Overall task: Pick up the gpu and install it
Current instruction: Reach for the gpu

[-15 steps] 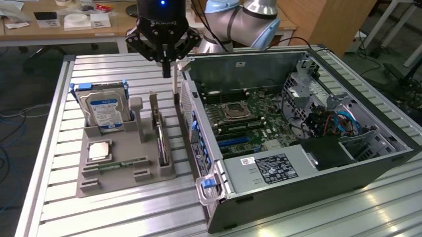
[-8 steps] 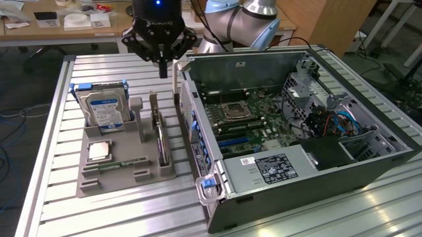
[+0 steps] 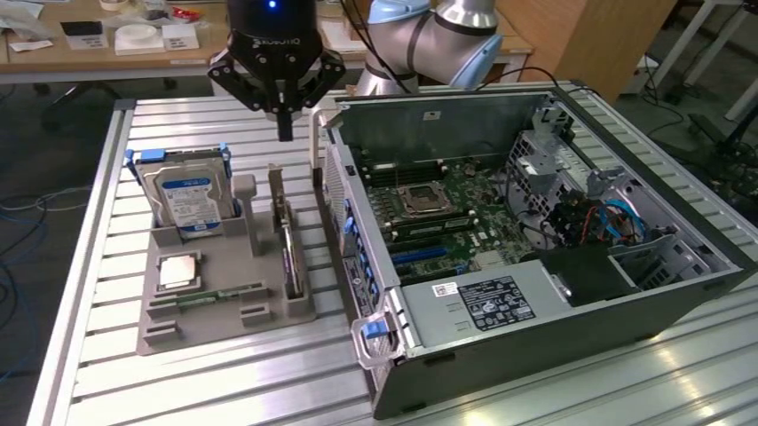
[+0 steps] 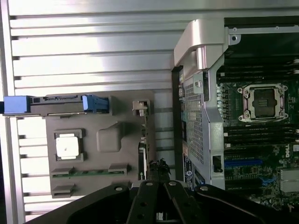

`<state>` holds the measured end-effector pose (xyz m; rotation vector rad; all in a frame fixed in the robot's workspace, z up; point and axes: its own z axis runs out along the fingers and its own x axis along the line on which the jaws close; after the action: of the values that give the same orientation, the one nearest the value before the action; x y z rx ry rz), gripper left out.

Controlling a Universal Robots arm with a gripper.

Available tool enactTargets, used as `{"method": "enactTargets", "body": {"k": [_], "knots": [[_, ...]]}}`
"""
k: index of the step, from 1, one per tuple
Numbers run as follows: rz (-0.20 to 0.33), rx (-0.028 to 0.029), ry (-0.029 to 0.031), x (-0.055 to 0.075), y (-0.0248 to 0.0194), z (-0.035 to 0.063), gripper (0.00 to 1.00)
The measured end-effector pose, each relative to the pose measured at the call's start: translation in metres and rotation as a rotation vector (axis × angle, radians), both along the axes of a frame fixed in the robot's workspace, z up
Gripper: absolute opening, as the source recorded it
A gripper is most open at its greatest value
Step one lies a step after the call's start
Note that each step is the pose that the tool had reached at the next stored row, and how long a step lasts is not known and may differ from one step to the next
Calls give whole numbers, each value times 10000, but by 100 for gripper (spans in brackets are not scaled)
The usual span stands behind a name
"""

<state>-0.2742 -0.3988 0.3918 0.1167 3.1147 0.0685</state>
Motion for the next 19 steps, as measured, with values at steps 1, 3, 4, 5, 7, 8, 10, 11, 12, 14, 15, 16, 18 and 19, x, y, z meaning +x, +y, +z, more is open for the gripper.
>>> {"method": "enactTargets", "body": {"k": [1, 3, 4, 5, 7, 8, 10, 11, 12, 14, 15, 16, 18, 19], "knots": [[0, 0, 1, -10, 0, 0, 11], [0, 0, 0, -28, 0, 0, 11], [0, 0, -1, -34, 0, 0, 11], [1, 0, 0, -36, 0, 0, 11], [2, 0, 0, -36, 0, 0, 11], [0, 0, 0, -37, 0, 0, 11], [1, 0, 0, -37, 0, 0, 11], [1, 0, 0, -37, 0, 0, 11], [-1, 0, 0, -38, -1, 0, 11], [0, 0, 0, -38, -7, 0, 11], [1, 0, 1, -38, -12, 0, 11], [1, -1, 0, -38, -17, 0, 11], [0, 0, 1, -38, -34, 0, 11], [0, -1, 0, -38, -44, 0, 11]]}}
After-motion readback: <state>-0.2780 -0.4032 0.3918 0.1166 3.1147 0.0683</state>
